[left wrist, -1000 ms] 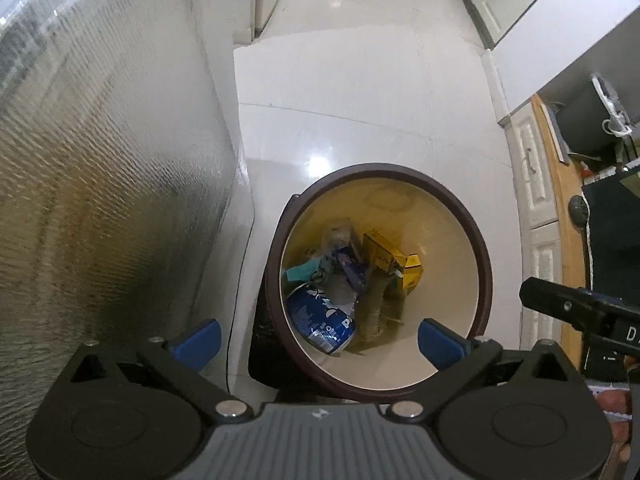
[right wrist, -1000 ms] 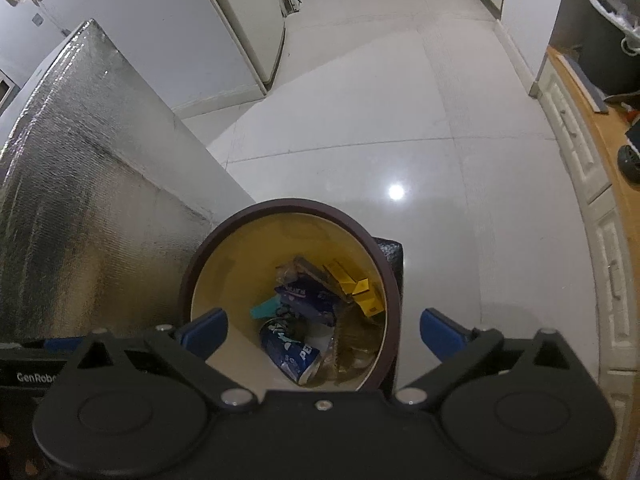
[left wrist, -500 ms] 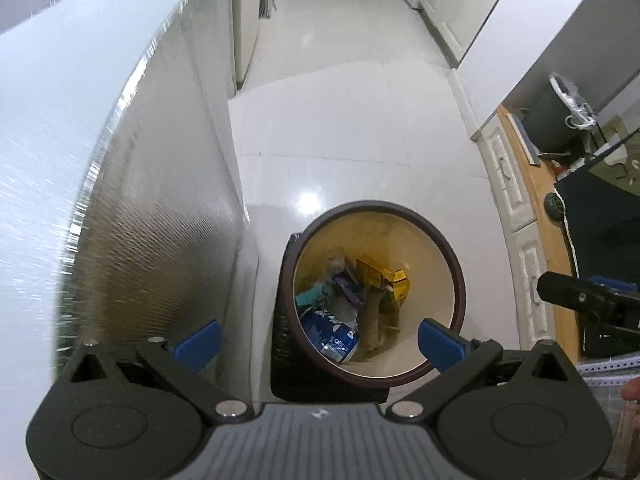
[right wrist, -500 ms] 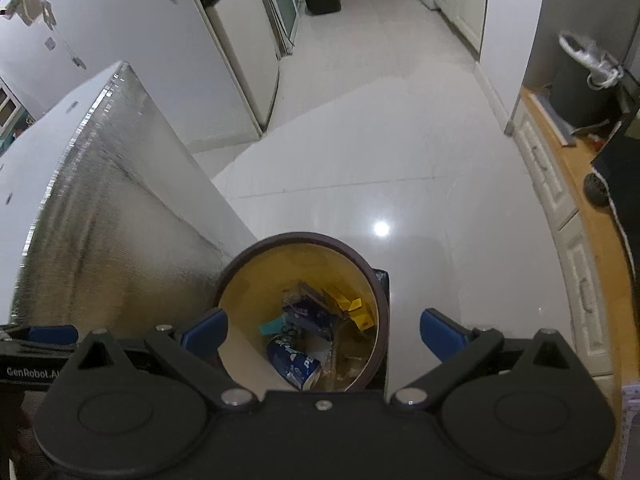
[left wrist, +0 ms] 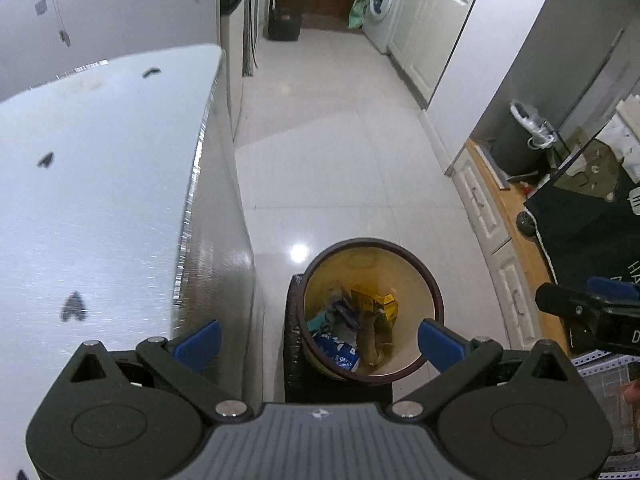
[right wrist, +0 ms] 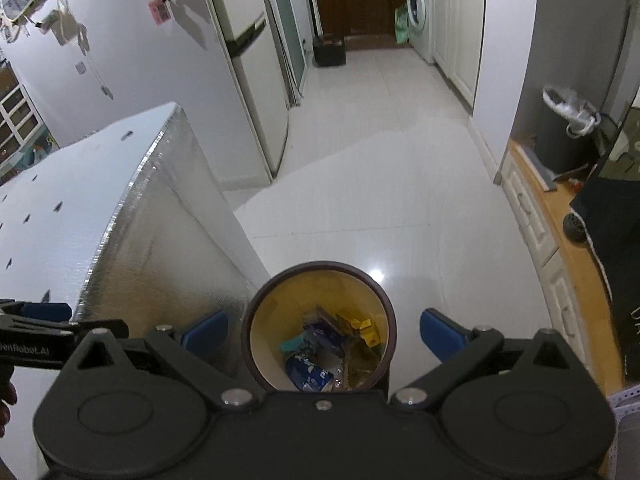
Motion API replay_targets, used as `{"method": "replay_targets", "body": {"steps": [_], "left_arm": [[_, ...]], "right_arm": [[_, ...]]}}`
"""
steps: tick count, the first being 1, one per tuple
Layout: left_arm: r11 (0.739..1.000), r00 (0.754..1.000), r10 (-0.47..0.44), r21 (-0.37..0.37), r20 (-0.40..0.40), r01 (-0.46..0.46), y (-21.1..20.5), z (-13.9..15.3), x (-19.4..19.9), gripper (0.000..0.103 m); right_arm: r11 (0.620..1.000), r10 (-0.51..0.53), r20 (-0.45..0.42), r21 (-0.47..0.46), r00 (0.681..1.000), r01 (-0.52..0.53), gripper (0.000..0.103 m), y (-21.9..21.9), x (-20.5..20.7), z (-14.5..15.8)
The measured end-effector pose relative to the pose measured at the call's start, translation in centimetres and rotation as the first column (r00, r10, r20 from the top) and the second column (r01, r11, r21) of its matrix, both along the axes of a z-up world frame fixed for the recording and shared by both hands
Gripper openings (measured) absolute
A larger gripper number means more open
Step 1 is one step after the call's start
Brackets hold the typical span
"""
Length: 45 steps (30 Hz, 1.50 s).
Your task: Collect trash
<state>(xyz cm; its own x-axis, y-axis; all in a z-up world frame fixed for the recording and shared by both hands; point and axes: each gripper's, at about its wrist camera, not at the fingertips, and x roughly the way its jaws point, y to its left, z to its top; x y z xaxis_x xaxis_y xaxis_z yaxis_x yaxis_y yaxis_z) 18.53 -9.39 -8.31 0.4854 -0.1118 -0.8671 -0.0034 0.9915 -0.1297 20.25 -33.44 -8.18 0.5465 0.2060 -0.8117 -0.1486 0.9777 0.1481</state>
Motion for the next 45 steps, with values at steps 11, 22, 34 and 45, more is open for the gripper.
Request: {"method": "replay_targets", "body": {"steps": [11,22,34,45], "left_arm": [[1.0,0.986,-0.026,0.005,0.162,0.025,2.3,4.5,-5.2,0.103],[0.999,0.968,-0.055,0.01,0.243,0.054,3.6,5.2,-9.8,0.103],[0.998,0.96,-0.058,0.026,0.275,0.053,4.5,3.6,-12.6,0.103],[0.996,0.961,-0.078,0.056,0.265,0.066,3.9,2.4,-13.6,0.103]], "right_arm": [[1.0,-0.008,0.123,-0.017,0.992,0.01,0.103,1.5,-5.7,4.1],[0.999,-0.031,0.232,-0.007,0.972,0.034,0.103,2.8,-11.6,5.7],[0.998,-0.029,0.284,-0.038,0.958,0.042,0.103,3.5,-14.7,4.1],[0.998,-0.014,0.296,-0.053,0.955,0.031,0.103,3.7,-16.0,2.7]]}}
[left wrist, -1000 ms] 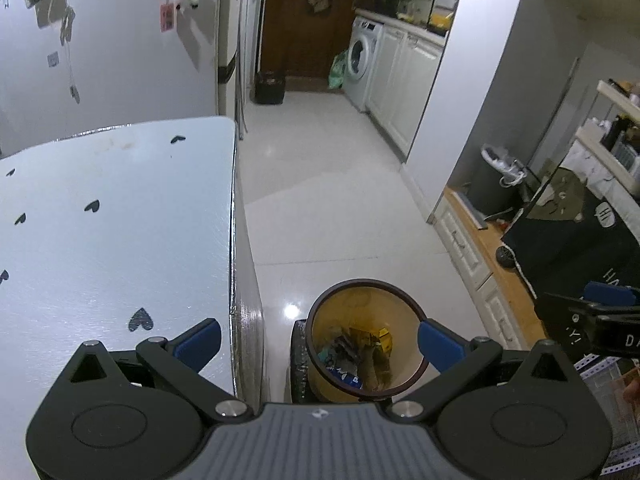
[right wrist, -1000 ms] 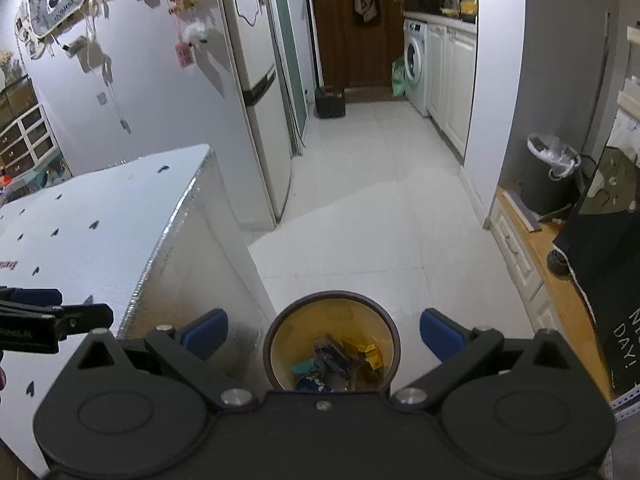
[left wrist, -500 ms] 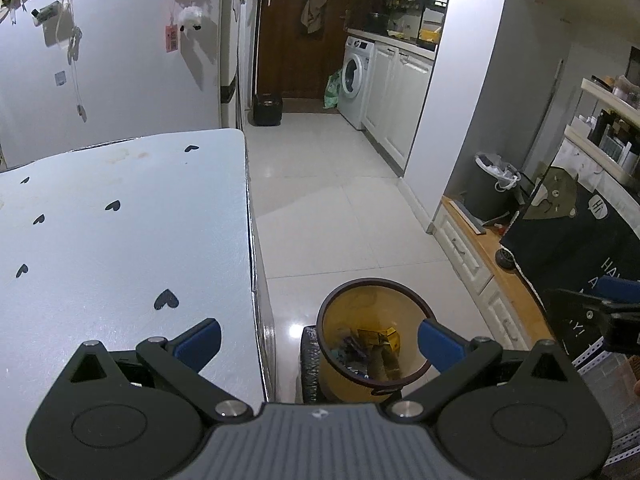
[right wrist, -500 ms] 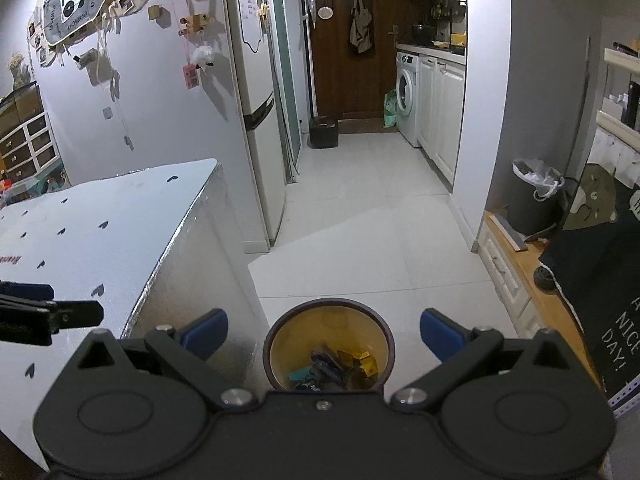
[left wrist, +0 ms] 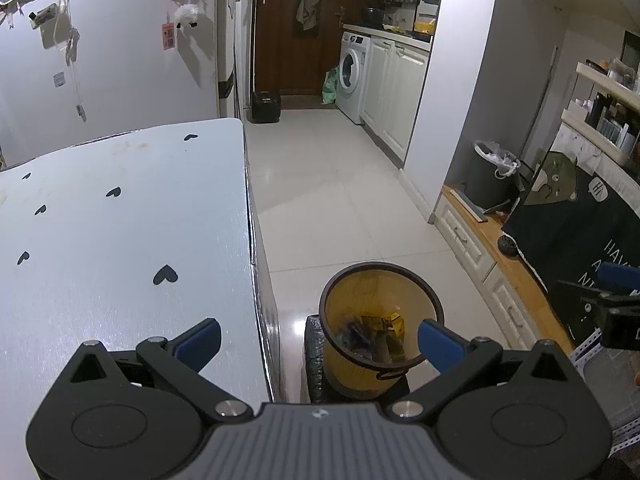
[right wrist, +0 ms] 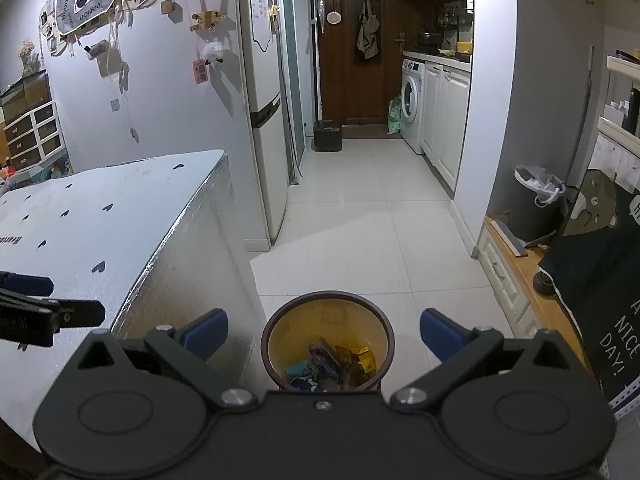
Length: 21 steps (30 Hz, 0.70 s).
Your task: Collect trash
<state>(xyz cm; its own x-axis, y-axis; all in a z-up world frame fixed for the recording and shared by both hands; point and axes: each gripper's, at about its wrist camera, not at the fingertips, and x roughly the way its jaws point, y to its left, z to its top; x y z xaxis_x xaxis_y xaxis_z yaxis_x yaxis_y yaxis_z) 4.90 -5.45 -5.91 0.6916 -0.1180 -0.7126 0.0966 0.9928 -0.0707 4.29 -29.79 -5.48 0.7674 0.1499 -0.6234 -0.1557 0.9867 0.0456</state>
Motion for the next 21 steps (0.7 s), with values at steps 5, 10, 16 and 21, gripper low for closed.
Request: {"method": "replay_targets", "body": {"steps": [5,10,16,21], "left_arm": [[1.0,1.0,0.007,0.004,-0.01,-0.007,-0.03,-0.35,-0.1,0.103],[1.0,1.0,0.011,0.002,-0.017,-0.011,0.0,-0.58,-0.24,0.103],[1.0,1.0,0.006,0.005,-0.019,-0.006,-0.21,-0.6,0.01,0.103],[1.0,1.0,0.003,0.01,-0.02,-0.002,-0.38,-0.62,-0.07,0.103]], "right_arm": [[1.0,-0.006,-0.007,-0.006,1.0,0.006,0.103,-0.09,0.1,-0.4],[1.0,0.001,-0.014,-0.006,1.0,-0.001,0.103,-0.1,0.24,-0.54],[1.0,0.01,-0.02,-0.002,1.0,-0.01,0.103,-0.28,0.26,-0.67],[1.0,0.01,-0.02,-0.002,1.0,-0.01,0.103,-0.37,0.29,-0.7]]}}
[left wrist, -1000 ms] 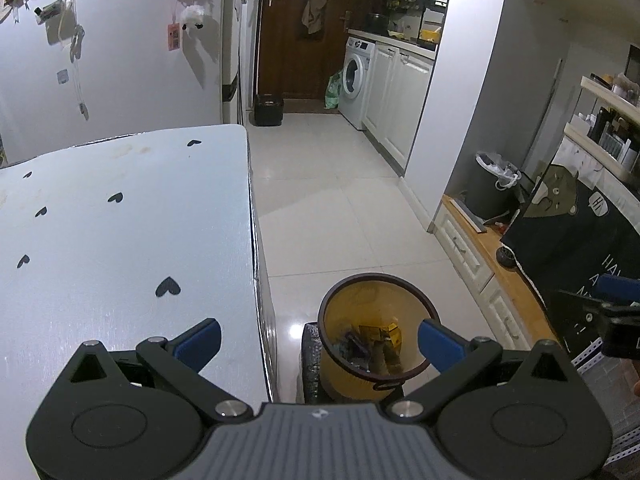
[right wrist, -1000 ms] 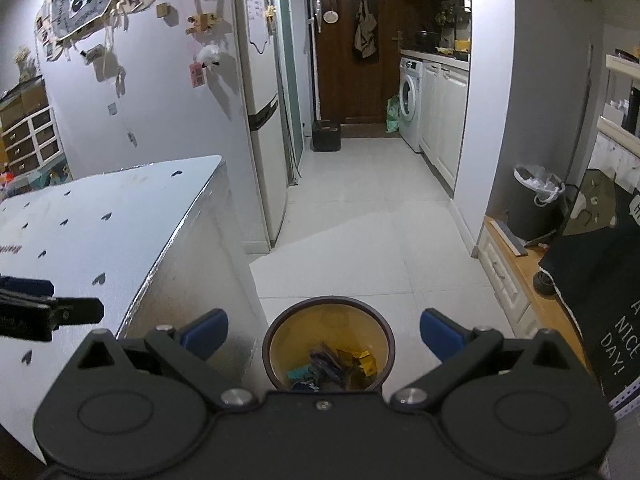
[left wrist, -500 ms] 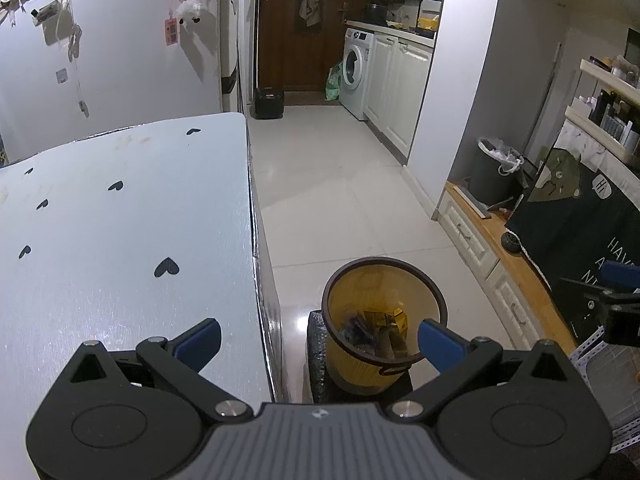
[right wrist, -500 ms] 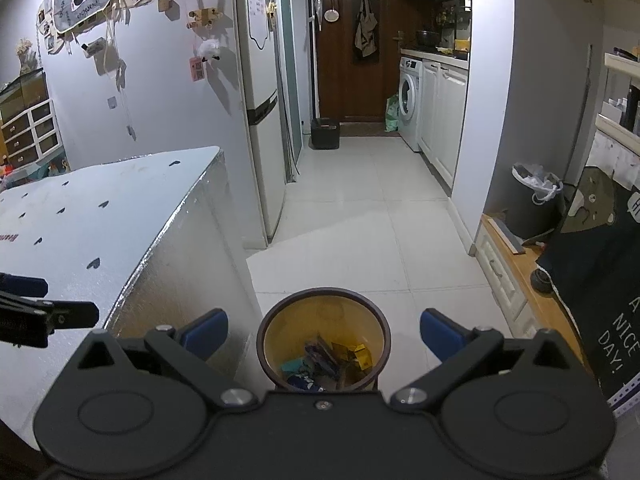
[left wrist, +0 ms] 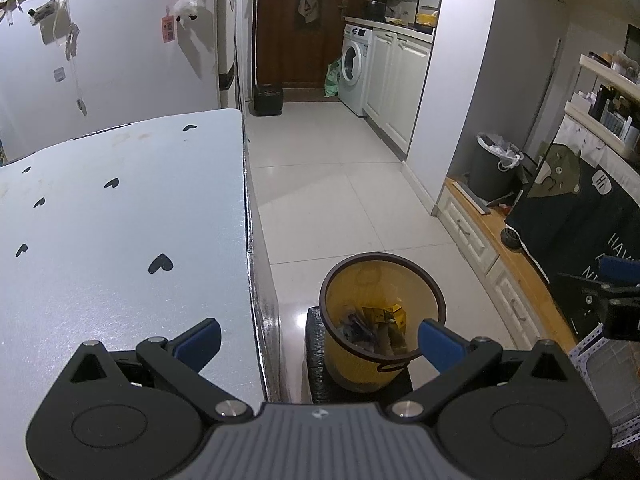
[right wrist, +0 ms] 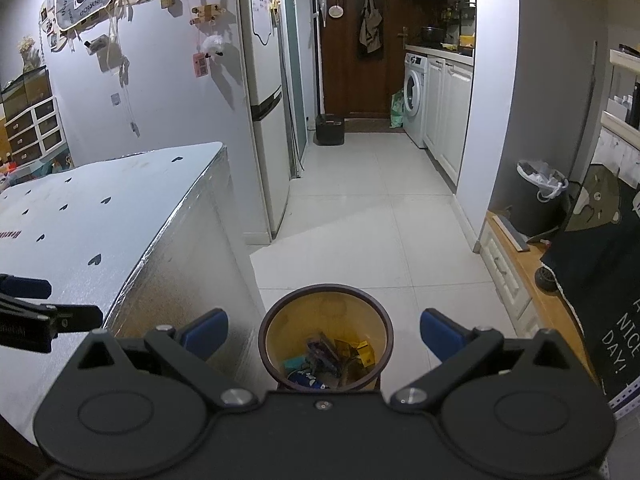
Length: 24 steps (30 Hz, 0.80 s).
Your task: Collect trash
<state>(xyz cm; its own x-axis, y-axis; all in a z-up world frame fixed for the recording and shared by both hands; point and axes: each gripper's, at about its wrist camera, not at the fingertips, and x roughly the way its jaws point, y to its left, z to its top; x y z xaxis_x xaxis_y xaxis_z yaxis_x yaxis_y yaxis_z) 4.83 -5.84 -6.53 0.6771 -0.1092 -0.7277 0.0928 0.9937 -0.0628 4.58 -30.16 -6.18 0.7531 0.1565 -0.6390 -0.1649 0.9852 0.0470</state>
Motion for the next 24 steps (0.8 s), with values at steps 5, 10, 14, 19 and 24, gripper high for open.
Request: {"method": "replay_targets", "body": {"steps": [5,10,14,19,24], "left_arm": [[1.0,1.0,0.002,0.0,-0.004,-0.002,0.0,0.02,0.01,0.103],[1.0,1.0,0.002,0.006,-0.005,-0.002,-0.16,0.04,0.01,0.103],[1.0,1.0,0.002,0.008,-0.005,-0.002,-0.26,0.05,0.08,0.103],[1.0,1.0,0.003,0.009,-0.005,-0.003,-0.28,0.06,0.08,0.103],[1.0,1.0,0.006,0.011,-0.004,-0.006,-0.3,0.08,0.1,0.103]], "right_arm": [[1.0,0.002,0.0,0.002,1.0,-0.002,0.103,-0.18,0.01,0.06],[1.0,0.003,0.0,0.003,1.0,-0.003,0.103,-0.19,0.05,0.08],[1.0,0.001,0.0,0.003,1.0,-0.001,0.103,-0.19,0.06,0.08],[1.0,0.002,-0.001,0.004,1.0,-0.002,0.103,-0.16,0.05,0.06],[1.0,0.003,-0.001,0.006,1.0,-0.003,0.103,-0.06,0.08,0.04]]}}
